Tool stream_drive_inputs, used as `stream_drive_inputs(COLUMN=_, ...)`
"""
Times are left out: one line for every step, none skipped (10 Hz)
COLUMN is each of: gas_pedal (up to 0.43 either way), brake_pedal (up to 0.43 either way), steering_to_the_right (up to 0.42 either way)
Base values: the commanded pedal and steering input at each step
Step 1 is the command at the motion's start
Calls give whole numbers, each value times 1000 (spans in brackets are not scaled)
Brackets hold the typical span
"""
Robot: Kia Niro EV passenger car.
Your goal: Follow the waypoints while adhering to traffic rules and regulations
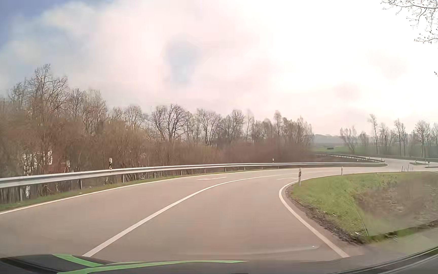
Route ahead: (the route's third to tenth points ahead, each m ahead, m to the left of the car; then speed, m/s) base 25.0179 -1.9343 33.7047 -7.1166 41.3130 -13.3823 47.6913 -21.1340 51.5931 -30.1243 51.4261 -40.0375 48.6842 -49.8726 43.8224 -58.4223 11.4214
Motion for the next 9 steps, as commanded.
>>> stream_drive_inputs(gas_pedal=0, brake_pedal=0, steering_to_the_right=41)
stream_drive_inputs(gas_pedal=0, brake_pedal=0, steering_to_the_right=43)
stream_drive_inputs(gas_pedal=0, brake_pedal=0, steering_to_the_right=44)
stream_drive_inputs(gas_pedal=0, brake_pedal=0, steering_to_the_right=47)
stream_drive_inputs(gas_pedal=0, brake_pedal=0, steering_to_the_right=51)
stream_drive_inputs(gas_pedal=0, brake_pedal=0, steering_to_the_right=57)
stream_drive_inputs(gas_pedal=0, brake_pedal=0, steering_to_the_right=63)
stream_drive_inputs(gas_pedal=0, brake_pedal=0, steering_to_the_right=71)
stream_drive_inputs(gas_pedal=0, brake_pedal=0, steering_to_the_right=77)
